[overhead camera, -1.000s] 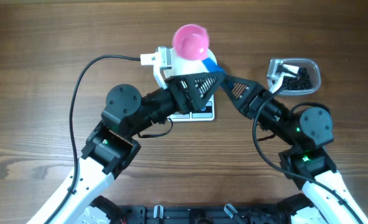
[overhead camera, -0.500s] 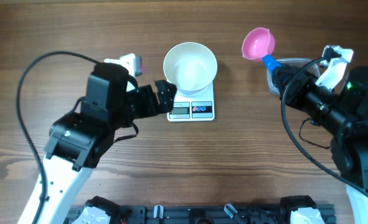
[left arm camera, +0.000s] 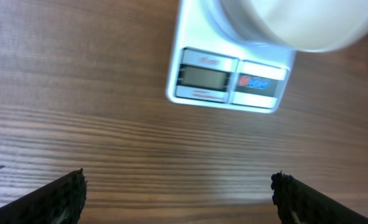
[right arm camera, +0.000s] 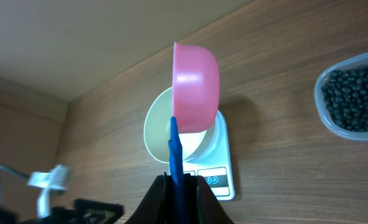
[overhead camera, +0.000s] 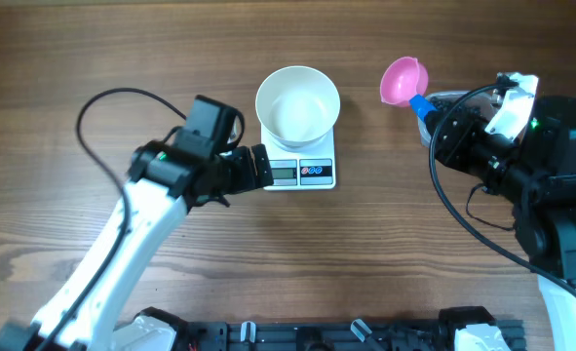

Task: Scoop item into bowl and weigh 150g on scale

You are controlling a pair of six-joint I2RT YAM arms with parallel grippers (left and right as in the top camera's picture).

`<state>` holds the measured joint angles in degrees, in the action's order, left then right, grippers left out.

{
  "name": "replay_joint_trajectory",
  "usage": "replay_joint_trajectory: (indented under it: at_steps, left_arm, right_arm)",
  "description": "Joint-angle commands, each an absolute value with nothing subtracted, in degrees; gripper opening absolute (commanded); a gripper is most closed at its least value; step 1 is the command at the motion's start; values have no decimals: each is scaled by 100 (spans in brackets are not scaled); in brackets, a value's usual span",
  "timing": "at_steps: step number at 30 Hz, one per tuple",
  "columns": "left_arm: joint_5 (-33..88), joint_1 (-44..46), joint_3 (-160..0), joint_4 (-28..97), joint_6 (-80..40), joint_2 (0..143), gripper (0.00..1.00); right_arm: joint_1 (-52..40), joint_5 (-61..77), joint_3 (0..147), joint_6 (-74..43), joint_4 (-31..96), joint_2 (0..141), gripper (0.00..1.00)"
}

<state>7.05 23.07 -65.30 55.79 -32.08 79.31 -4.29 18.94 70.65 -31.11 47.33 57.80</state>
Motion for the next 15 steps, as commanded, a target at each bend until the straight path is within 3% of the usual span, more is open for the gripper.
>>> replay_joint_trajectory:
  at_steps: [1,7,11,15]
  left_arm:
    - [576,2314,-6482,5155,-3520,8364,100]
    - [1004,2919,-6482,4969,-3085,8423,100]
    - [-528,3660,-6475,4978,-4117,8433,100]
    - [-633,3701,-6471,4731,-4272,8683,100]
  right_arm:
    - [-410,1640,7199,-2985,4700,5857,4]
    - [-410,1632,7201,-2849,4368,6086,4]
    - [-410,1632,7207,-2869,4071,6075,4]
    - [-410,1634,7207,-2908,3968,6075,4]
